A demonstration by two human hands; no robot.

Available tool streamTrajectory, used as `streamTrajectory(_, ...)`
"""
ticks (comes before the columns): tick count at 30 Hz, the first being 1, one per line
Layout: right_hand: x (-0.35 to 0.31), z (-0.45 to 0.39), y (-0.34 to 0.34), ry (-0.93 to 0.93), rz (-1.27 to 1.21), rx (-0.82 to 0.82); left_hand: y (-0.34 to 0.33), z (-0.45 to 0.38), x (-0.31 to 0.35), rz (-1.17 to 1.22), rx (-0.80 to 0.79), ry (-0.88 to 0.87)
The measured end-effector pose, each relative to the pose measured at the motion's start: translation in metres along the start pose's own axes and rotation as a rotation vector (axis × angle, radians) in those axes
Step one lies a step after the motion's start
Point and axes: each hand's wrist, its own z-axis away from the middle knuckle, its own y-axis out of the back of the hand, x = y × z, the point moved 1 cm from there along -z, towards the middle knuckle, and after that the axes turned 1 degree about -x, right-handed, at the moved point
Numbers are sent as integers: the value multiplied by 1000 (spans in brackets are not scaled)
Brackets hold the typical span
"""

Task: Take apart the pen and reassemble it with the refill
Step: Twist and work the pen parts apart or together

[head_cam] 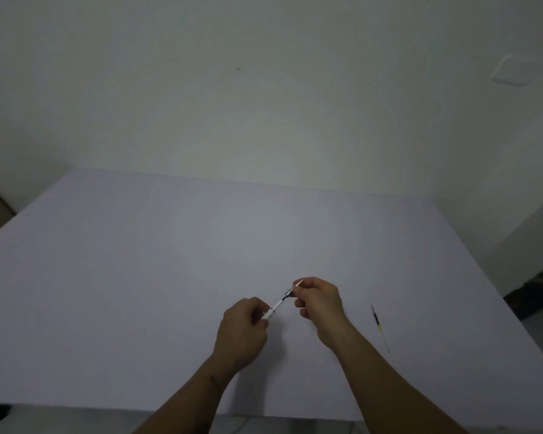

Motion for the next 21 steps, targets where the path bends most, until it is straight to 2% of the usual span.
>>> streamTrajectory(15,6,4,-12,-35,118,-146,1,1,1,54,51,-19)
streamTrajectory(21,11,1,-10,54,346,-153,3,0,-1,70,46,20)
